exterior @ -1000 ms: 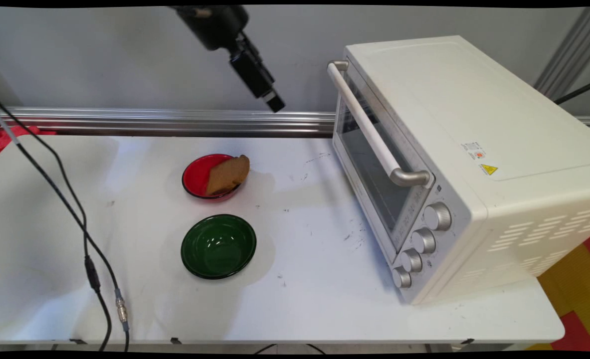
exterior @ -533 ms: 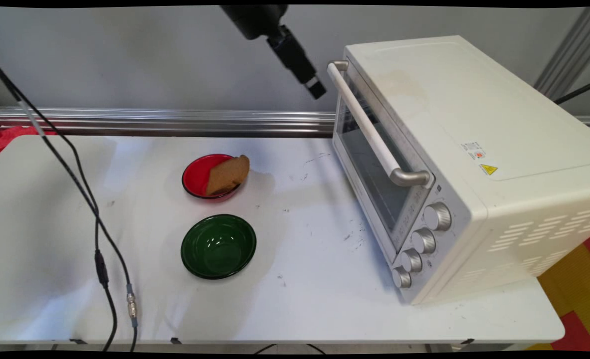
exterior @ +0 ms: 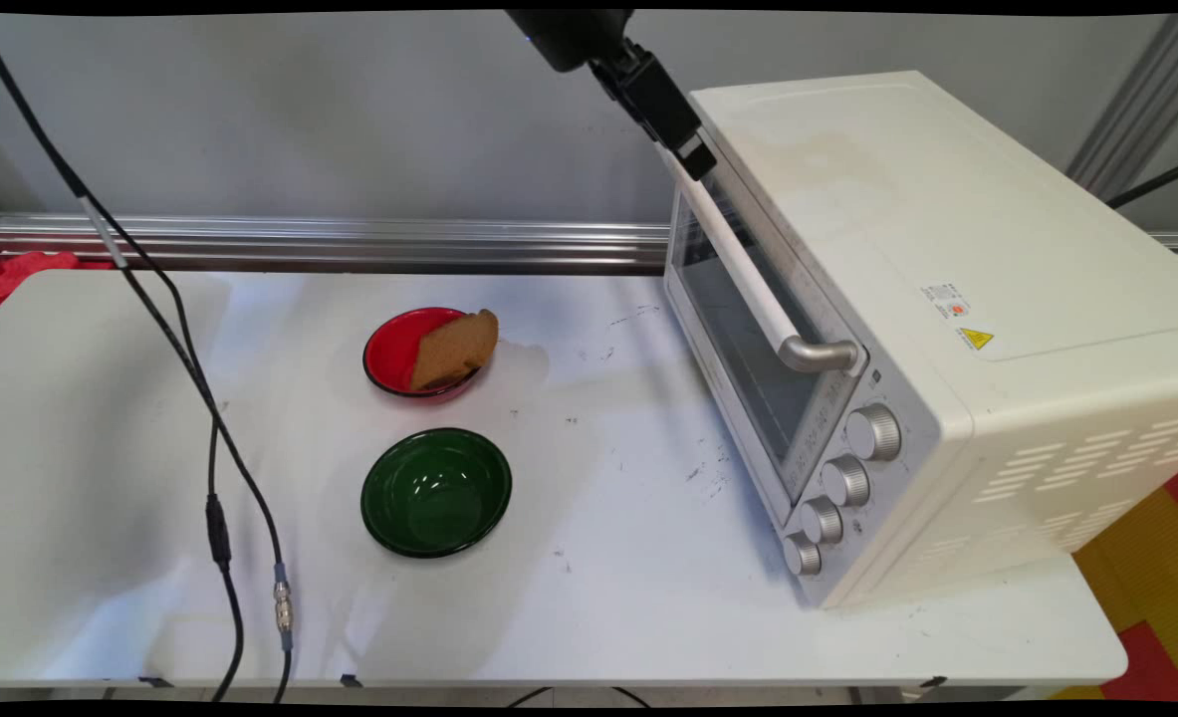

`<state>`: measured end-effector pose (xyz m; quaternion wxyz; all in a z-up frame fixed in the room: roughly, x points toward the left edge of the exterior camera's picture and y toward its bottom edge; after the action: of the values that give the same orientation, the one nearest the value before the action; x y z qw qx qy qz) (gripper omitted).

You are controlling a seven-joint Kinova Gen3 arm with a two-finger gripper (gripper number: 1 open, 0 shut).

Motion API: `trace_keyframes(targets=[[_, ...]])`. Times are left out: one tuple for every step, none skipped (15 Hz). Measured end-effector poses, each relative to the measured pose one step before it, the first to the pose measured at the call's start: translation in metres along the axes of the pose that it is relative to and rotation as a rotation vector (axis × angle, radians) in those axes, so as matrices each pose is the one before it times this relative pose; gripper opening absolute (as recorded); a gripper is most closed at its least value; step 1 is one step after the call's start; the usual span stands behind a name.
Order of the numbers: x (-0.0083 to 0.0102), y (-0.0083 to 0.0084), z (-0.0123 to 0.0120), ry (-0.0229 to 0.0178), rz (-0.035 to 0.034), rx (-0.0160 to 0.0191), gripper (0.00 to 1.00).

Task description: Open the oven

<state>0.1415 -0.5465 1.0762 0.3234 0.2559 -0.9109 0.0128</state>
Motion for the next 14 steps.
trace_keyframes(targets=[[0.00095, -0.00038, 0.00199, 0.00149, 0.00293, -0.00012, 1.00], [0.00098, -0.00037, 0.00194, 0.00243, 0.00355, -0.00007, 1.00], [0.00053, -0.00027, 0.00096, 0.00246, 0.00406, 0.00039, 0.00], [0.00110, -0.00037, 0.00155, 0.00354, 0.00698, 0.00003, 0.00], [0.00114, -0.00047, 0.00175, 0.00310, 0.00687, 0.00048, 0.00], [0.00059, -0.00086, 0.00225, 0.00167, 0.00589, 0.00173, 0.00], [0.00028, -0.00083, 0.00177, 0.00056, 0.00305, 0.00134, 0.00], [-0.00017, -0.00115, 0.00250, -0.00141, 0.00241, 0.00219, 0.00], [-0.00064, -0.00161, 0.00333, -0.00173, -0.00105, 0.00210, 0.00], [-0.00071, -0.00152, 0.00404, -0.00175, -0.00298, 0.00040, 0.00], [-0.00085, -0.00179, 0.00498, -0.00063, -0.00337, -0.00028, 0.00], [-0.00038, -0.00145, 0.00540, 0.00029, -0.00306, -0.00192, 0.00], [-0.00064, -0.00121, 0.00549, 0.00076, -0.00359, -0.00273, 0.00], [-0.00056, -0.00046, 0.00381, 0.00137, -0.00277, -0.00255, 0.00]])
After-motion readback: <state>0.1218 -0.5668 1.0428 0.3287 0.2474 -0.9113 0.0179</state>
